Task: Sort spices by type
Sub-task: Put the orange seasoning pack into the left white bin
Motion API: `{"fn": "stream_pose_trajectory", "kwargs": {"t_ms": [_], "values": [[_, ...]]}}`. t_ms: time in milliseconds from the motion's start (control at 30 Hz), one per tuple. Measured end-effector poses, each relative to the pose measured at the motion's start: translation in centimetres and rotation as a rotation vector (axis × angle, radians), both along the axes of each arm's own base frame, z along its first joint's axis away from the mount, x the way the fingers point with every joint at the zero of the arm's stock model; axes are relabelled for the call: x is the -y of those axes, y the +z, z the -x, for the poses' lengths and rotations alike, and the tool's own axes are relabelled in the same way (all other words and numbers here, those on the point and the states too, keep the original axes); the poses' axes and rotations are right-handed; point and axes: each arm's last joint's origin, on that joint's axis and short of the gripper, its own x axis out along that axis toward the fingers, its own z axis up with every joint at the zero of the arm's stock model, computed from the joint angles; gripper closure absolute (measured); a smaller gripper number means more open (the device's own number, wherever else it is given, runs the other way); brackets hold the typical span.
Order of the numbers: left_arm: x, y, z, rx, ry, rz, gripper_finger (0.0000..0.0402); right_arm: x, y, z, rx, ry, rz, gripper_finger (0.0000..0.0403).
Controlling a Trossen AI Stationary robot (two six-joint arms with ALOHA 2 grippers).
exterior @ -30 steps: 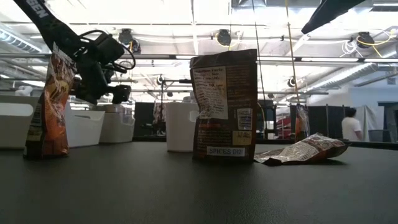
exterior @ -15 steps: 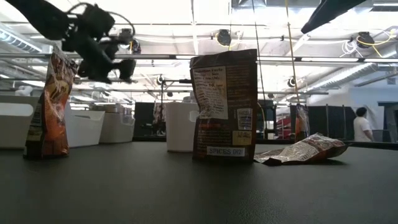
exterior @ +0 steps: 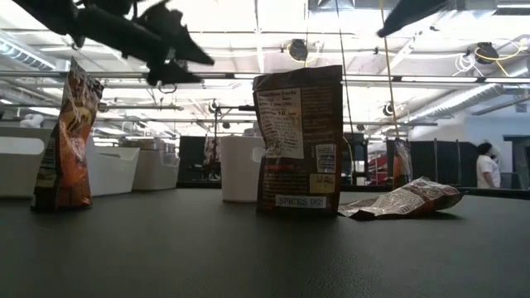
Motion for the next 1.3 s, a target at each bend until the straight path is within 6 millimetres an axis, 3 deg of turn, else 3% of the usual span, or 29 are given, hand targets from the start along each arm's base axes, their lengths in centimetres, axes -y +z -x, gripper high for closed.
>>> {"fn": "stream_pose_trajectory", "kwargs": {"t_ms": [233,433,533,700,833,1100,1300], "values": [[4.7,-0.5,-1.0,-0.047,-0.228,-0.014,0.0049,0.6,-1.5,-3.4,0.009,0.034,0.081,0.0138],[8.3,-0.8,-0.9,-0.065,-0.369,0.022,0.0049,3.5,-4.4,-6.4,0.101,0.204,0.032,0.0138],[9.8,-0.9,-0.6,-0.108,-0.386,-0.004,0.0049,5.0,-4.5,-7.0,0.173,0.251,-0.014,0.0138],[11.7,-0.5,0.0,-0.208,-0.416,0.003,0.0049,6.8,-4.4,-7.3,0.202,0.183,-0.042,0.0138],[12.6,0.9,0.4,-0.246,-0.428,0.007,0.0049,7.0,-4.4,-7.3,0.205,0.167,-0.065,0.0138],[12.5,3.9,1.1,-0.405,-0.345,0.099,0.0049,6.7,-4.7,-7.1,0.188,0.147,-0.11,0.0138],[13.5,6.1,-0.5,-0.524,-0.315,0.236,0.0049,6.6,-4.8,-7.0,0.194,0.14,-0.127,0.0138]]}}
